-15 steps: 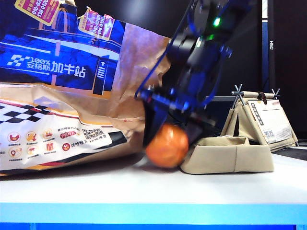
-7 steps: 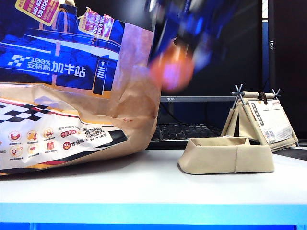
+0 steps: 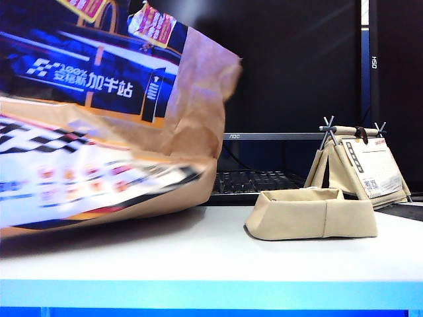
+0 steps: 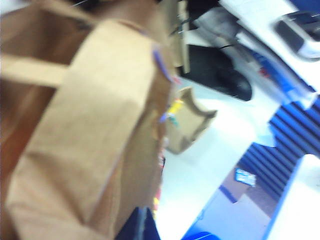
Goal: Open the paper bag and put two oranges into the paper bag.
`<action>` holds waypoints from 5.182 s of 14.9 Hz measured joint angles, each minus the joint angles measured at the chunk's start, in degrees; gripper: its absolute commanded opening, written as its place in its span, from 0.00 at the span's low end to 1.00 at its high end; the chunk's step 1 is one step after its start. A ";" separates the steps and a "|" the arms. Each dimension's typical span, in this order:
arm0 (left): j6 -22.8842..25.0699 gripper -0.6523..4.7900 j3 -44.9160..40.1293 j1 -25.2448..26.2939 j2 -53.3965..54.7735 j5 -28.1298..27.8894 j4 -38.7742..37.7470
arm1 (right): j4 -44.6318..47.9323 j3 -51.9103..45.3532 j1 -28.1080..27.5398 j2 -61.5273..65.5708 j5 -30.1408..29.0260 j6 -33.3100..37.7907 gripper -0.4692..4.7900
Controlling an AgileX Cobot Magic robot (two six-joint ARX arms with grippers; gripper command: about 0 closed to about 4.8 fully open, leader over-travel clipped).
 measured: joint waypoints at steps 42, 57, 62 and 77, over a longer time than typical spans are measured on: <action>6.29 0.37 0.00 -9.99 1.77 -15.06 -0.02 | -3.87 8.11 2.84 5.75 5.33 -8.46 0.98; -2.60 1.00 5.66 -9.97 1.16 -22.12 18.45 | -6.56 8.37 1.99 -18.29 37.77 -19.56 0.68; -9.01 0.27 7.54 -4.35 -4.85 -35.23 26.69 | -10.32 7.19 1.99 -22.97 44.96 -21.44 0.09; -46.42 0.21 -64.26 1.18 -54.53 -30.23 66.58 | 19.04 -81.40 5.33 -95.30 45.66 -13.81 0.09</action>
